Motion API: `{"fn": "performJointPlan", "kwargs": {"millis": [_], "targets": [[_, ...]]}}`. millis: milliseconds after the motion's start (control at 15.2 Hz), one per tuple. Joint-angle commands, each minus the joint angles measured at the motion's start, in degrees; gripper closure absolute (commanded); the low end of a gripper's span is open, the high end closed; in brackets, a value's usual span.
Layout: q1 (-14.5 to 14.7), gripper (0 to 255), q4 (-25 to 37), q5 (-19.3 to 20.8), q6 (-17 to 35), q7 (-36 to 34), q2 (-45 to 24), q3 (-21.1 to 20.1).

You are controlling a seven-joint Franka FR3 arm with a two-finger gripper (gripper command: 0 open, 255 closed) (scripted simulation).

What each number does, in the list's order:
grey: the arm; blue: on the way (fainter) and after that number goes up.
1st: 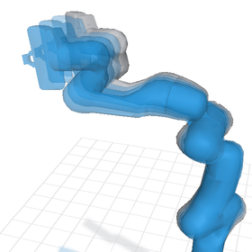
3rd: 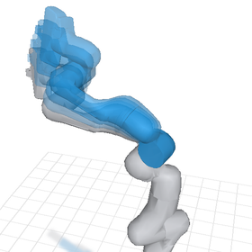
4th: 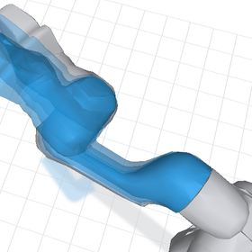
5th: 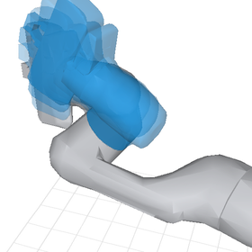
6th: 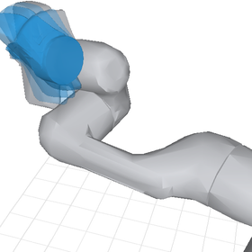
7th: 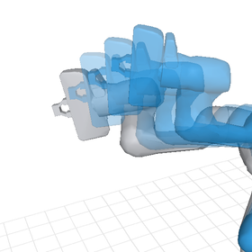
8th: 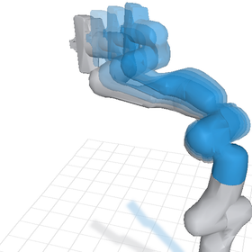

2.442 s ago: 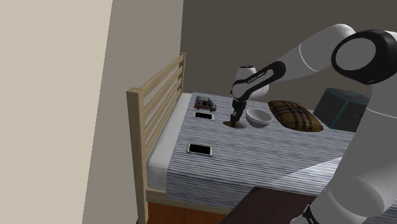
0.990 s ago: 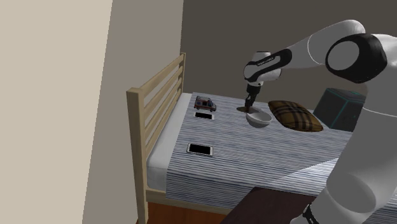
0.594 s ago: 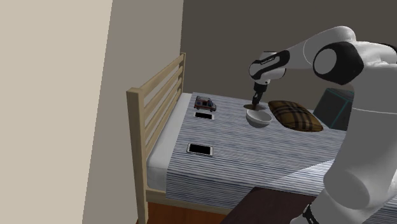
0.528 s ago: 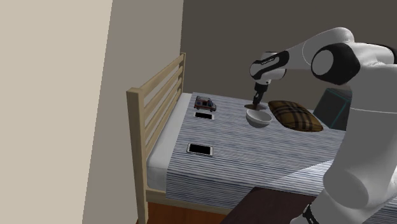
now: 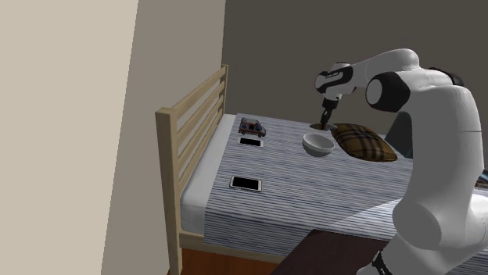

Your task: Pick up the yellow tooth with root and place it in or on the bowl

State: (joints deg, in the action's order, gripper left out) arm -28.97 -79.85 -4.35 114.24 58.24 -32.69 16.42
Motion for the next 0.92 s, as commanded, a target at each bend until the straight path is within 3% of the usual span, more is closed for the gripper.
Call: {"fn": "performJointPlan", "kwargs": {"millis": [0,858], "targets": [[-1.9,255,4.7,-0.8,-1.7,1.6,-3.0,0.0],[-1.9,255,-0.2,-1.5,6.4,1.6,-6.2,-0.6]]}}
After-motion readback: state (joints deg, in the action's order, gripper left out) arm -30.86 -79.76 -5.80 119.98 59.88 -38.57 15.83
